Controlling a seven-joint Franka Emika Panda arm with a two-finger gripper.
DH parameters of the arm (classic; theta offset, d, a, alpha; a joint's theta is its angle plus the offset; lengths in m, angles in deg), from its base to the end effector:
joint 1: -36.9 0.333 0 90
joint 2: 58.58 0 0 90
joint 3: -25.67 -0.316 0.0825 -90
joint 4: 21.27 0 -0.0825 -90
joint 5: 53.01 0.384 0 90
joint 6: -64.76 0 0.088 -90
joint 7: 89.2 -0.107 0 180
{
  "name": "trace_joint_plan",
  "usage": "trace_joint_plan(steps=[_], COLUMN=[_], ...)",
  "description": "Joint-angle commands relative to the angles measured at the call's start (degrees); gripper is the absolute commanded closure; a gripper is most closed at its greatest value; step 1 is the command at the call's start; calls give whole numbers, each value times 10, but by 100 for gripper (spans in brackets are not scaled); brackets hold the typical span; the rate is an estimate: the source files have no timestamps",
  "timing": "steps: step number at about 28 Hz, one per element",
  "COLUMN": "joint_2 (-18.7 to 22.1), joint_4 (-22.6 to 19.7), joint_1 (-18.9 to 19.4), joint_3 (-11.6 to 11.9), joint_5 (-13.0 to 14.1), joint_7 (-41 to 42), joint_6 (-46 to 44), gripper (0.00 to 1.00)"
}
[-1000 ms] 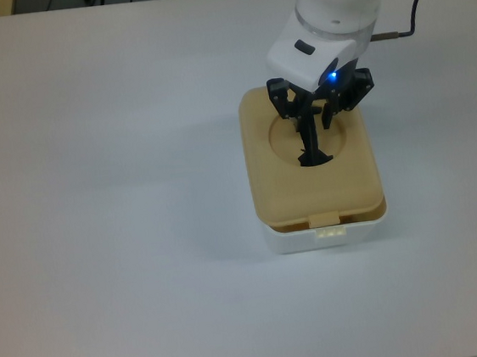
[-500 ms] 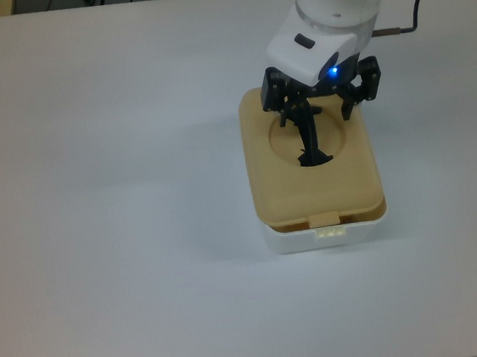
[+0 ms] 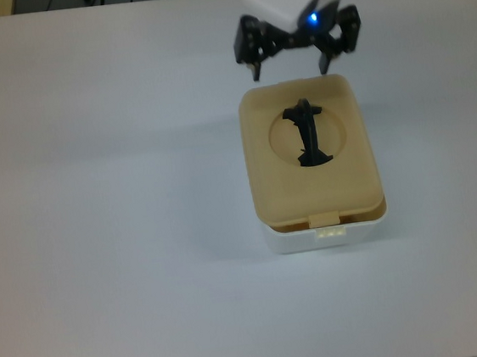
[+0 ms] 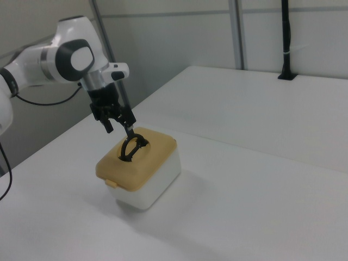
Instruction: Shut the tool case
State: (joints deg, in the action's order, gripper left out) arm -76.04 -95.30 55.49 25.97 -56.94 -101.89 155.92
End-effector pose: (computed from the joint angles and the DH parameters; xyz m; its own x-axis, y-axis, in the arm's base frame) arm 0.6163 0.1967 0.5749 0.9950 0.0997 0.0097 0.0988 -0.9927 0.0696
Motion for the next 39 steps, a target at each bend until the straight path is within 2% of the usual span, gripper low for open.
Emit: trace_joint_plan(steps=[1, 14, 24, 30, 39], joint_2=[46, 109, 119, 116, 119], joint_4=[-13, -40, -66, -69, -66], joint_1=[-24, -119, -174, -189, -190], joint_3=[3, 3, 3, 3, 11], joint_5=[-1, 2, 2, 2, 2], joint_7=[53, 157, 203, 205, 207], joint_6=[-54, -100, -93, -90, -91], gripper=[0, 0, 0, 0, 0])
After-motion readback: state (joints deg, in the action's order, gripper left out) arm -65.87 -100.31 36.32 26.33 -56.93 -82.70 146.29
